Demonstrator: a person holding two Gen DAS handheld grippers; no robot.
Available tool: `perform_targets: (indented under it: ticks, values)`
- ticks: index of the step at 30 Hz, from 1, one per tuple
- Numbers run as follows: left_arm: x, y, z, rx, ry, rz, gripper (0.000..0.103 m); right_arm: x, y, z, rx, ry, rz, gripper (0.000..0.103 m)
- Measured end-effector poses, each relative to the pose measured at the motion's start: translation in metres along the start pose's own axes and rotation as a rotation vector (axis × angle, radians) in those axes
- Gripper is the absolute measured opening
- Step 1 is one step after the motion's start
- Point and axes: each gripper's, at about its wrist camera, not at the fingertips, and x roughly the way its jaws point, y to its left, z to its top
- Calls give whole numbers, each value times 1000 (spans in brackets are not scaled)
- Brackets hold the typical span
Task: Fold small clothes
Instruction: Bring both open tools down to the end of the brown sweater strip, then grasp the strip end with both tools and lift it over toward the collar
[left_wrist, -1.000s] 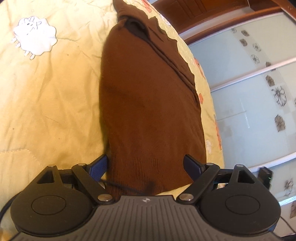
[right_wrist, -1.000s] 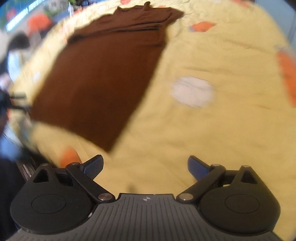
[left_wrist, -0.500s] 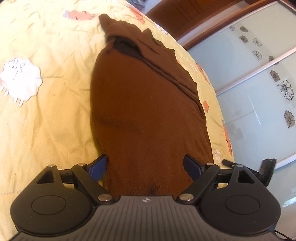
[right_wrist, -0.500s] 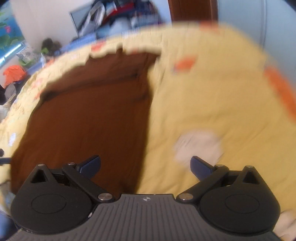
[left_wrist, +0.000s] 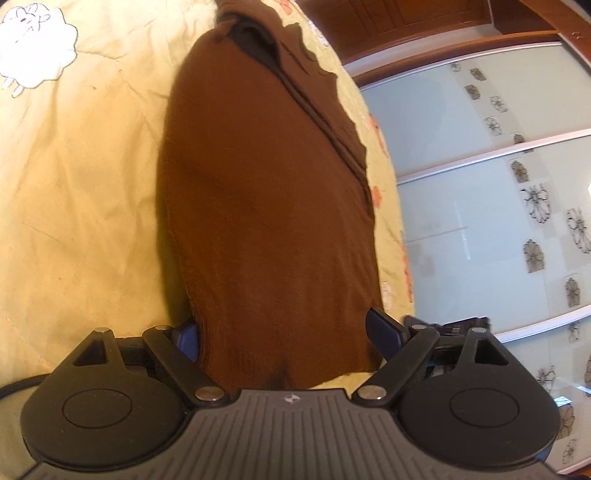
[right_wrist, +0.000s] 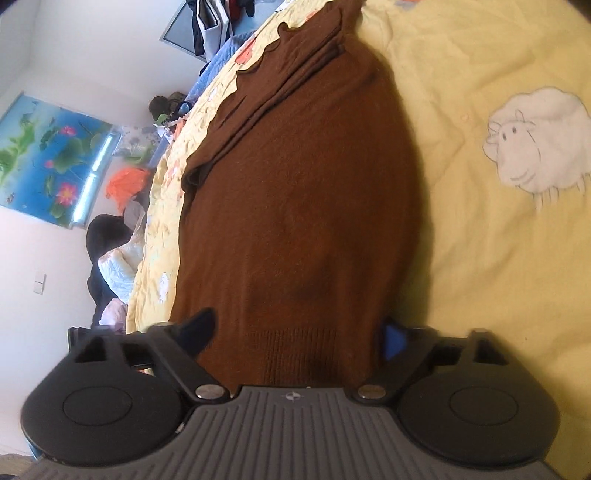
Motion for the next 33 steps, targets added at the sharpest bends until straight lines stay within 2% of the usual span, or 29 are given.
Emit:
perform_targets:
  ticks: [4,5,6,7,8,9,12,15,16,17,18,25,29,33]
  values:
    - [-2,-4,-2,14,1,-14,87,-5,-9,4,22,-6,-1,67]
    - [-2,-5,-2,21,3,-12,81,-6,-12,4,28,-8,-1,65]
    - [-1,-7,-3,29,5,1,67,-5,-14,4,29,-10,-1,62]
    - [0,-8,-3,36,13,24,57,-5,-15,4,26,-11,-3,59]
    - [1,-8,-4,44,26,50,37,-3,-15,4,22,-11,-9,52]
    - [2,-8,-4,53,37,71,29,-2,-16,5,20,-10,-14,47]
    - [3,-7,-4,58,52,110,29,0,-21,6,39,-6,-5,44]
    - [3,-6,-5,51,48,105,29,0,-25,5,59,-2,9,42]
    - [2,-8,-5,60,39,104,29,0,-24,5,54,-3,10,34]
    - [0,-10,-6,77,29,102,18,1,-24,4,46,-1,10,16]
    - [-3,-12,-7,93,20,104,11,1,-23,3,36,1,11,16]
    - [-19,-29,4,171,-66,94,8,-19,-12,14,13,-112,75,16]
    - [-22,-42,30,206,-130,65,8,-22,-8,38,17,-161,103,16]
    - [-15,-64,72,243,-238,1,8,-14,-2,81,26,-234,149,16]
